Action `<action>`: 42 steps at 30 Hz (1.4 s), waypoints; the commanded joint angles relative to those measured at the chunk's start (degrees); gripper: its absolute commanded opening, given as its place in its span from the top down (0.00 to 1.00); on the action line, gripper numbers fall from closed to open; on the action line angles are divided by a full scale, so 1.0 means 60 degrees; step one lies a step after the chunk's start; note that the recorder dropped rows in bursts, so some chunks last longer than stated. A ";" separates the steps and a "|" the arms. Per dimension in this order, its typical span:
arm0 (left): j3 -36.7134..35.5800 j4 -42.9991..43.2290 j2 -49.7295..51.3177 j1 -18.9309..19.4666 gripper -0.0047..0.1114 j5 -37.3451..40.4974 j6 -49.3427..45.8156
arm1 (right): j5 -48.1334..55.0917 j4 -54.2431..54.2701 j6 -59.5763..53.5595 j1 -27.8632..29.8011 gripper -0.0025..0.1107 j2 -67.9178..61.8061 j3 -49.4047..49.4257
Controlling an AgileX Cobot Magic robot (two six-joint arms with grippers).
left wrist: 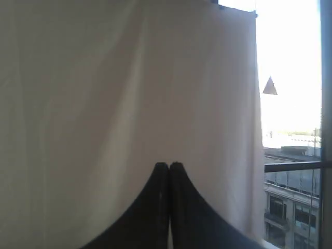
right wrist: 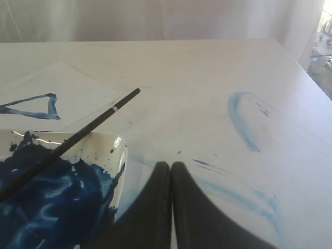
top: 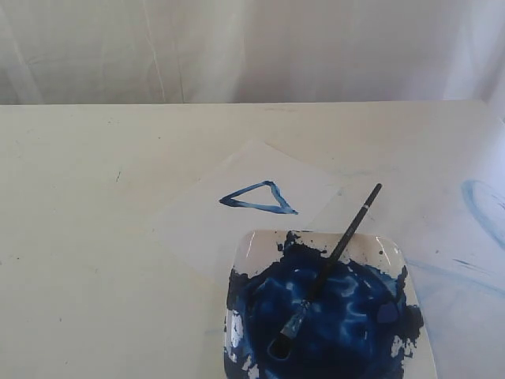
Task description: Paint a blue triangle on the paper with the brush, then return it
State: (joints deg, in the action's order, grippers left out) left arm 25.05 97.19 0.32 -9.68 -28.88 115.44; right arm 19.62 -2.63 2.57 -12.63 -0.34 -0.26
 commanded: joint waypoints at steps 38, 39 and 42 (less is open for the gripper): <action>-0.3797 -2.1198 -0.0053 0.0628 0.96 0.6791 -2.1809 | -0.0067 -0.0029 0.0143 -0.0035 0.98 0.0057 0.0043; -0.3991 -2.1466 -0.0053 0.0628 0.96 0.6562 -2.1554 | -0.0067 -0.0029 0.0143 -0.0035 0.98 0.0057 0.0043; -0.4175 -2.1126 -0.0053 0.0628 0.96 0.5969 -2.0033 | -0.0067 -0.0029 0.0143 -0.0035 0.98 0.0057 0.0043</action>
State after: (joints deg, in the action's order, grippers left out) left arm 0.91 -29.46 0.29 -6.08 10.73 -12.27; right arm 19.62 -2.63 3.38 -12.63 -0.34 -0.26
